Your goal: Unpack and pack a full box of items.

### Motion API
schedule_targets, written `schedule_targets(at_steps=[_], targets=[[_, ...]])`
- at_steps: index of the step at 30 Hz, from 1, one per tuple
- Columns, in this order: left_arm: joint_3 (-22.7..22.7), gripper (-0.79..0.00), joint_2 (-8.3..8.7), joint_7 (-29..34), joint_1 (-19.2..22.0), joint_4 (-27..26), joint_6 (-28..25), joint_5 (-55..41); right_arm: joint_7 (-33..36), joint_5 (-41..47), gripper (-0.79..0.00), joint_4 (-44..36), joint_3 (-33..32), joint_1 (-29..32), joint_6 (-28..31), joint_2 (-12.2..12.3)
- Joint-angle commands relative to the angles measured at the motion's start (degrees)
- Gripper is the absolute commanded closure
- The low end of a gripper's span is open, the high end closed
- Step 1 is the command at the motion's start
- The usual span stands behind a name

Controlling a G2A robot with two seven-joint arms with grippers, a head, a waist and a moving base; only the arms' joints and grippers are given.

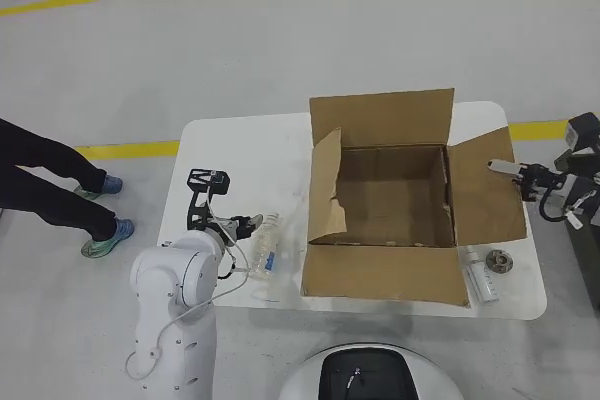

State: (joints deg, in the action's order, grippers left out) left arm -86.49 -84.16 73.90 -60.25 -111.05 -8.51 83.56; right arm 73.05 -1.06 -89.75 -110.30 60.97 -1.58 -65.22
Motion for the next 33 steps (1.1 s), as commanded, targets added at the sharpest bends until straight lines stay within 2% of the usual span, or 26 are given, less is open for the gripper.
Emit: schedule_targets(at_steps=[1, 7, 14, 33], targets=[[0.63, -0.785, 0.17, -1.72, -1.09, 0.92, -1.47, 1.22, -1.73, 1.43, -0.785, -1.24, -0.77, 0.38, 0.37, 0.15], [3.70, -0.785, 0.79, -2.42, -1.60, 4.29, -8.09, 4.56, -8.78, 5.65, -0.785, -5.50, -3.81, 1.56, 2.11, 0.59], [4.77, -0.785, 1.36, -1.74, 0.01, 9.77, -12.61, 4.36, -11.37, 7.21, -0.785, -8.97, -3.50, 3.72, 1.33, 1.15], [7.08, -0.785, 2.07, -2.90, 1.76, 21.14, -10.43, 2.96, -14.00, 9.20, -0.785, -10.41, -0.60, 5.58, 0.65, 2.80]])
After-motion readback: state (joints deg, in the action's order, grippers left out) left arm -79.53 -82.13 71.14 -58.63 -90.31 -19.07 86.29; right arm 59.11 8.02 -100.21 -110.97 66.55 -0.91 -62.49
